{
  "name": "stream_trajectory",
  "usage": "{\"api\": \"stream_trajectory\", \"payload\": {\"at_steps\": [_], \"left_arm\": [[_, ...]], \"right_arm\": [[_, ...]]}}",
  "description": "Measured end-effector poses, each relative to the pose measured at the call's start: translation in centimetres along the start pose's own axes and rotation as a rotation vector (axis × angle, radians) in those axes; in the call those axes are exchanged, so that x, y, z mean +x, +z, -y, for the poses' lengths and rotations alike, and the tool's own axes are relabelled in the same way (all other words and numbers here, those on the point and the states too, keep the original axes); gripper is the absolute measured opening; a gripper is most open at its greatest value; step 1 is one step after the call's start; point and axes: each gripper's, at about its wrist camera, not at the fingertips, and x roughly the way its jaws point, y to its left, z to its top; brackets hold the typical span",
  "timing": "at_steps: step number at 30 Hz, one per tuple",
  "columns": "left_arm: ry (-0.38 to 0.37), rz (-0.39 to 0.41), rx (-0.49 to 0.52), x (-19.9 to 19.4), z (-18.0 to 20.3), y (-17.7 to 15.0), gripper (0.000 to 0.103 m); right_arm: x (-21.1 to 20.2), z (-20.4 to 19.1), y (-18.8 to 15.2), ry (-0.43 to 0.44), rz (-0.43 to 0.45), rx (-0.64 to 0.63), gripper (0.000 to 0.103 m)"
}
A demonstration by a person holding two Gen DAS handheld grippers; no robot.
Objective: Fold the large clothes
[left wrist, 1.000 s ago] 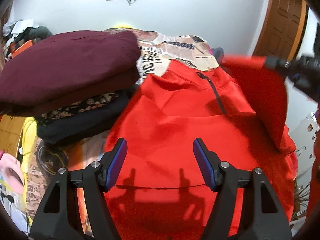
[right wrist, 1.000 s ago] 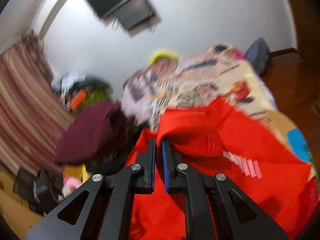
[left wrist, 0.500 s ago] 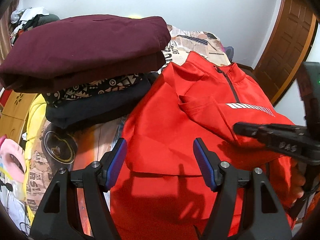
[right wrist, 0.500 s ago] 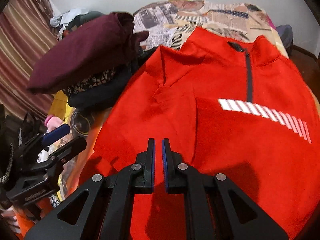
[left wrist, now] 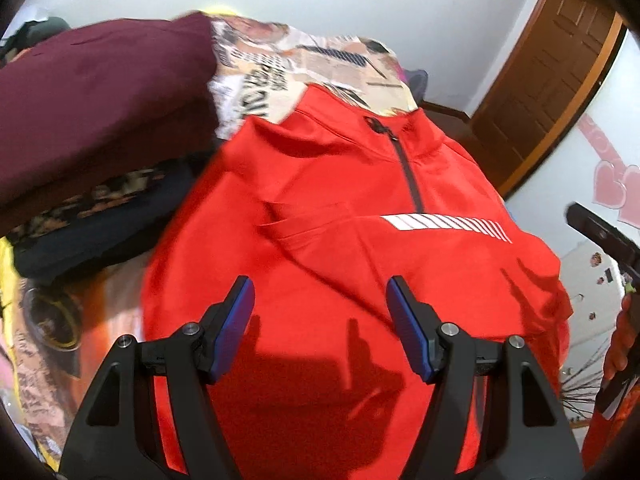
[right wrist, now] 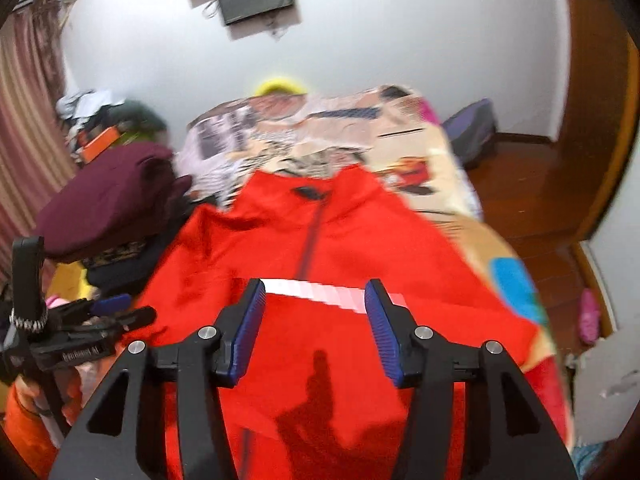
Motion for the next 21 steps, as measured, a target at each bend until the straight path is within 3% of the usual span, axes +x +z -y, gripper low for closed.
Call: {"api": "stream_trajectory", "payload": {"at_steps": [8, 10, 13, 17, 21], "left_arm": [[-0.012, -0.141, 0.005, 6.0, 2.4, 1.8, 0.067], [0.001, -0.165, 0.019, 7.4, 2.8, 2.0, 0.062], [0.057, -0.202, 0.036, 9.4, 3.1, 2.0, 0.043], [0.086, -0.191, 0.035, 9.8, 3.0, 2.0, 0.010], [0.088, -0.108, 0.055, 7.3, 3.0, 2.2, 0.004]], "right_arm": [[-1.6, 6.4, -1.6, -0.125, -0.014, 0.074, 0.049], [-1.4, 7.6, -2.4, -0.142, -0.035, 0.099, 0.049], [-1.3, 9.1, -3.6, -0.161, -0.065, 0.128, 0.049], [-1.4, 10.3, -4.8, -0.157, -0.085, 0.164, 0.049], [-1.8, 10.8, -5.3, -0.144, -0.082, 0.186, 0.049]]}}
